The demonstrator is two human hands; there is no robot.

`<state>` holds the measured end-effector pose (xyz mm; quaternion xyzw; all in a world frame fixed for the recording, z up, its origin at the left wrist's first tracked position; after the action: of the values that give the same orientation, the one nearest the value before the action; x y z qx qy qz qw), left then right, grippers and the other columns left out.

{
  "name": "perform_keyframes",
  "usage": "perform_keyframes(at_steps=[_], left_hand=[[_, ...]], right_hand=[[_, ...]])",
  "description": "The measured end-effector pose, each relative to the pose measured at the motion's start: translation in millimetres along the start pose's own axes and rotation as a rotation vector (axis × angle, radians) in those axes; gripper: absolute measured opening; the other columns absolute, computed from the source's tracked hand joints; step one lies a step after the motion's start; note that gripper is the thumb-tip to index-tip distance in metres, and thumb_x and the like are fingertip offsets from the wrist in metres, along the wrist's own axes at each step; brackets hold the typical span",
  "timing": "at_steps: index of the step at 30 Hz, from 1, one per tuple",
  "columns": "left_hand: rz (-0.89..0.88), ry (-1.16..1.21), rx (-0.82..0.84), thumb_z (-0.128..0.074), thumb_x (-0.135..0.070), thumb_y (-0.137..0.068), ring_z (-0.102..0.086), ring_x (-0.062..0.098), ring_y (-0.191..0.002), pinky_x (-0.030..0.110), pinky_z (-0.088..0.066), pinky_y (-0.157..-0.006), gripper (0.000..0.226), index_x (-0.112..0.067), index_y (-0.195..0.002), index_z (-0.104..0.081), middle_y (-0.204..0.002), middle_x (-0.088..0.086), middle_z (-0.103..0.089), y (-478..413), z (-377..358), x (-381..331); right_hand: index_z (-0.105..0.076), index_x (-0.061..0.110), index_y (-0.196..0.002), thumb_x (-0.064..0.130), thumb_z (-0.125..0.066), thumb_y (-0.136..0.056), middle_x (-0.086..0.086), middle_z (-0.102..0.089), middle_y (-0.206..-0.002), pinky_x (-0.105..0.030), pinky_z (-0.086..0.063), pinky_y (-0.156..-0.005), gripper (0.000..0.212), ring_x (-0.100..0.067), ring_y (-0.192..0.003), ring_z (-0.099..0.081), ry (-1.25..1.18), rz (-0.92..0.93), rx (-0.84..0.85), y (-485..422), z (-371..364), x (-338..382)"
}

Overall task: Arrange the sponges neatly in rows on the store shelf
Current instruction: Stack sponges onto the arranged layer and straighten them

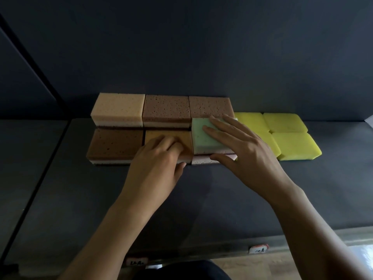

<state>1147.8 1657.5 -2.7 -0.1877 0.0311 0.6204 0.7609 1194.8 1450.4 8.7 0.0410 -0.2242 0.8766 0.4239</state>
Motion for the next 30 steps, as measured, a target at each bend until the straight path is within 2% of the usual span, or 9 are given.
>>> perform_keyframes(at_steps=[9,13,16,18,22,26,30], left_hand=[[-0.004,-0.013,-0.002,-0.072,-0.028,-0.079,-0.058,0.021,-0.103,0.036,-0.052,-0.081,0.029,-0.018,-0.106,-0.066,-0.11,-0.003,-0.061,-1.9,-1.3,-0.5],[-0.006,-0.035,0.008,-0.068,-0.036,-0.08,-0.057,0.019,-0.104,0.035,-0.051,-0.083,0.031,-0.02,-0.105,-0.064,-0.111,-0.004,-0.058,-2.2,-0.7,-1.4],[0.004,-0.041,0.011,-0.063,-0.045,-0.079,-0.057,0.022,-0.108,0.038,-0.051,-0.086,0.04,-0.02,-0.109,-0.059,-0.117,-0.001,-0.057,-3.8,0.5,-2.9],[0.019,-0.027,-0.011,-0.065,-0.047,-0.077,-0.056,0.025,-0.114,0.04,-0.051,-0.089,0.053,-0.018,-0.119,-0.053,-0.125,0.003,-0.055,-5.5,2.8,-5.0],[-0.017,0.051,-0.095,-0.073,-0.041,-0.074,-0.048,0.026,-0.126,0.042,-0.047,-0.097,0.071,-0.017,-0.135,-0.045,-0.14,0.004,-0.045,-13.5,11.2,-15.2],[-0.084,0.022,-0.11,-0.067,-0.033,-0.079,-0.048,0.024,-0.126,0.047,-0.048,-0.096,0.05,-0.018,-0.125,-0.056,-0.137,-0.001,-0.051,-23.8,11.7,-27.0],[-0.069,-0.013,-0.092,-0.069,-0.032,-0.08,-0.05,0.025,-0.125,0.046,-0.049,-0.094,0.05,-0.016,-0.126,-0.058,-0.135,0.0,-0.053,-20.0,14.9,-29.0]], right_hand=[[-0.048,0.026,-0.145,0.029,-0.074,-0.087,0.006,-0.039,-0.155,-0.045,-0.04,-0.111,0.064,-0.014,-0.147,-0.028,-0.046,0.001,0.009,-3.8,-3.7,-4.9],[-0.046,0.027,-0.146,0.031,-0.073,-0.087,0.006,-0.036,-0.157,-0.045,-0.037,-0.114,0.065,-0.014,-0.149,-0.024,-0.06,-0.004,0.013,-4.0,-6.8,-6.4],[-0.042,0.027,-0.148,0.036,-0.071,-0.086,0.002,-0.03,-0.16,-0.048,-0.033,-0.116,0.07,-0.018,-0.15,-0.018,-0.004,-0.001,0.026,-0.4,-6.2,-5.0],[-0.04,0.025,-0.149,0.04,-0.073,-0.083,-0.001,-0.027,-0.161,-0.049,-0.032,-0.116,0.075,-0.02,-0.151,-0.015,0.036,-0.015,0.033,2.6,-2.5,-3.3],[-0.045,0.023,-0.146,0.036,-0.074,-0.083,0.0,-0.034,-0.157,-0.046,-0.037,-0.113,0.071,-0.018,-0.149,-0.024,0.027,-0.043,-0.01,8.3,6.4,-4.3],[-0.053,0.021,-0.14,0.028,-0.077,-0.081,0.0,-0.048,-0.149,-0.044,-0.043,-0.108,0.063,-0.019,-0.141,-0.038,0.02,-0.044,-0.036,10.3,4.3,-9.2],[-0.054,0.02,-0.138,0.031,-0.076,-0.082,-0.003,-0.049,-0.147,-0.045,-0.042,-0.109,0.062,-0.022,-0.14,-0.04,0.023,-0.023,-0.041,8.7,9.6,-5.1]])
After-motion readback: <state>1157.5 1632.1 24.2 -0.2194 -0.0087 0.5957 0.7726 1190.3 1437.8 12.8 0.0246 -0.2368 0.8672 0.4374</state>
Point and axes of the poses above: each hand's wrist, its own y-axis away from the middle knuckle, its own z-axis out of the back of the hand, x = y × z, the point moved 2 cm from there along -y, towards the middle knuckle
